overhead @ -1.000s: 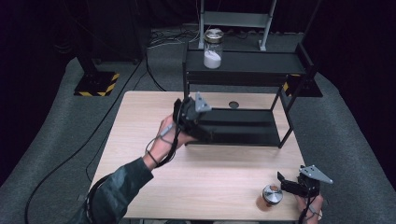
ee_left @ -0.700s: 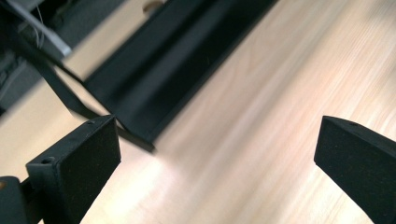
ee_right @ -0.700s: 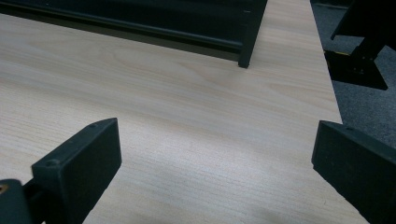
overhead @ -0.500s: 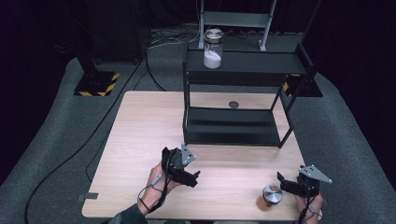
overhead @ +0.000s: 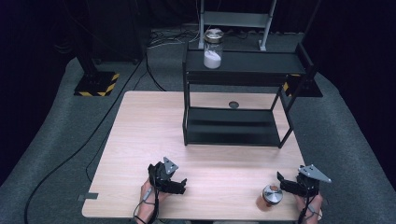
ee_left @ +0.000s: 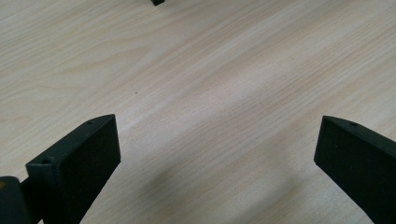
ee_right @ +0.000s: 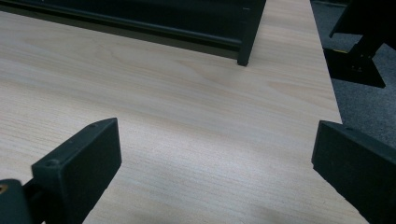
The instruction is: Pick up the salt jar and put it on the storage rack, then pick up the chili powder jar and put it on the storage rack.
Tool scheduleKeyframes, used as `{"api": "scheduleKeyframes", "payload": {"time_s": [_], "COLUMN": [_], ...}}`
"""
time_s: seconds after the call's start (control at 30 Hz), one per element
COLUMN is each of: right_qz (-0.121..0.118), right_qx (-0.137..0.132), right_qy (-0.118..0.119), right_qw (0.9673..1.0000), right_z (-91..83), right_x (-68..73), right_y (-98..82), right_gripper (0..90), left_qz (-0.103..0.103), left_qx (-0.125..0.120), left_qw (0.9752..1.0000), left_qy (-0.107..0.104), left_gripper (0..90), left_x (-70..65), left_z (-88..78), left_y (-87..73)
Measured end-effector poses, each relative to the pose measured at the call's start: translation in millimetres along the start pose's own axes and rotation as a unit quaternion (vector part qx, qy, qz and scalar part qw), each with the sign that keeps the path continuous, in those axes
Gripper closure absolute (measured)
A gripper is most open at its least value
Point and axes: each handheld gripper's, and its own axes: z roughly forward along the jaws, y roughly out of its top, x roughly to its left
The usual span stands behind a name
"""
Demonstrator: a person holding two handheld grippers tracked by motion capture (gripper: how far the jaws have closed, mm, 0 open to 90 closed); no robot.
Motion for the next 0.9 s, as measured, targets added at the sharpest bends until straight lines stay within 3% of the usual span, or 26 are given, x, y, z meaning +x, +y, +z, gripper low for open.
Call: {"api": "scheduleKeyframes", "payload": {"time_s": [0.37, 0.53, 0.6, 0.67, 0.9], "right_qz": [-0.006, 0.004, 0.008, -0.005, -0.041], "right_qx": [0.001, 0.009, 0.004, 0.009, 0.025], "right_qy": [-0.001, 0.01, 0.025, 0.027, 0.075], "right_qw": [1.0, 0.9999, 0.9996, 0.9996, 0.9961], "right_z": [0.1, -0.3, -4.5, -11.2, -39.2], "right_x": [1.4, -4.4, -9.7, -10.4, -24.3], "right_y": [0.4, 2.8, 3.2, 8.2, 18.5], "right_gripper": [0.1, 0.0, 0.0, 0.0, 0.0], "left_qz": [-0.006, 0.001, 0.0, -0.005, -0.023], "left_qx": [0.009, 0.012, 0.014, 0.014, 0.008], "left_qw": [0.9999, 0.9999, 0.9999, 0.9998, 0.9993], "left_qy": [-0.005, -0.008, -0.009, -0.013, -0.027], "left_gripper": [0.2, 0.2, 0.2, 0.2, 0.2], "left_x": [-3.5, -5.2, -4.6, -2.7, 3.4], "left_z": [7.3, 10.4, 11.8, 12.9, 15.7], "left_y": [-4.3, -2.2, -1.8, -2.1, -5.8]}}
